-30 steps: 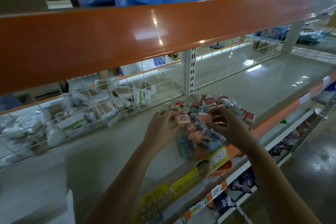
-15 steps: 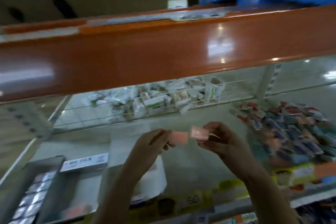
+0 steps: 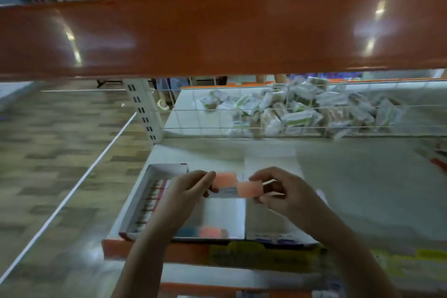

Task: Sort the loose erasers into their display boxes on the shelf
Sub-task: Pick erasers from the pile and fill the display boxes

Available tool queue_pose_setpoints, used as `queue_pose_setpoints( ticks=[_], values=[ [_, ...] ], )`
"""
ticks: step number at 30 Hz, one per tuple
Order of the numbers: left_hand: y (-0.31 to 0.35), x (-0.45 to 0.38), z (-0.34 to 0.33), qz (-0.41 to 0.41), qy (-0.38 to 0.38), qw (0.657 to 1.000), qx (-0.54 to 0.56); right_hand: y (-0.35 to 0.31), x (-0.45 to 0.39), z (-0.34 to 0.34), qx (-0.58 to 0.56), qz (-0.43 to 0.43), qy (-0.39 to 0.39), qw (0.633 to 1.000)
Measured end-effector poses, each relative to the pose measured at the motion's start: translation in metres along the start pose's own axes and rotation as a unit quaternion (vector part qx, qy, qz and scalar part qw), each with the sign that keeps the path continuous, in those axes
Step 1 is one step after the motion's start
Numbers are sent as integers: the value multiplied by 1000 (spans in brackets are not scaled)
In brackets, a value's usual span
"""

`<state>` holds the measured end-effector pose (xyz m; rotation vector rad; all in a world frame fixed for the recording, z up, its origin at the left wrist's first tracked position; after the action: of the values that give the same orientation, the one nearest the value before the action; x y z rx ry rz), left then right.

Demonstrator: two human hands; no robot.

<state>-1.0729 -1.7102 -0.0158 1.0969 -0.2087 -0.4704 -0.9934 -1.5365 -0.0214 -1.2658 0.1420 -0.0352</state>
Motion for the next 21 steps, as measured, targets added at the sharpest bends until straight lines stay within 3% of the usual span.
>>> queue_pose_setpoints(
  ticks=[3,7,14,21],
  values=[
    [-19,3,18,15,3,1000,2,-7,-11,-26,105,39,-3,994],
    [-35,3,34,21,-8,1000,8,-15,-19,-40,156,52,-2,986],
    [-47,-2,37,10,-39,999,11,-8,-23,-59,325,29,-107,939],
    [-37,-2,25,-21,-89,996,14,5,-24,-65,409,-11,-175,895]
  ],
)
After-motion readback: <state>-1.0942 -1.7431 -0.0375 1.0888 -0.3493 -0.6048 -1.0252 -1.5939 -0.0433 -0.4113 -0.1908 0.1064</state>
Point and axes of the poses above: each hand's wrist, its own x-axis away from the middle knuckle, its own z-axis out of the back of the hand, y = z × x, the point moved 6 cm from there along -x, towards the middle knuckle, and after that the axes turned 1 degree about y, right-handed, at the moved point
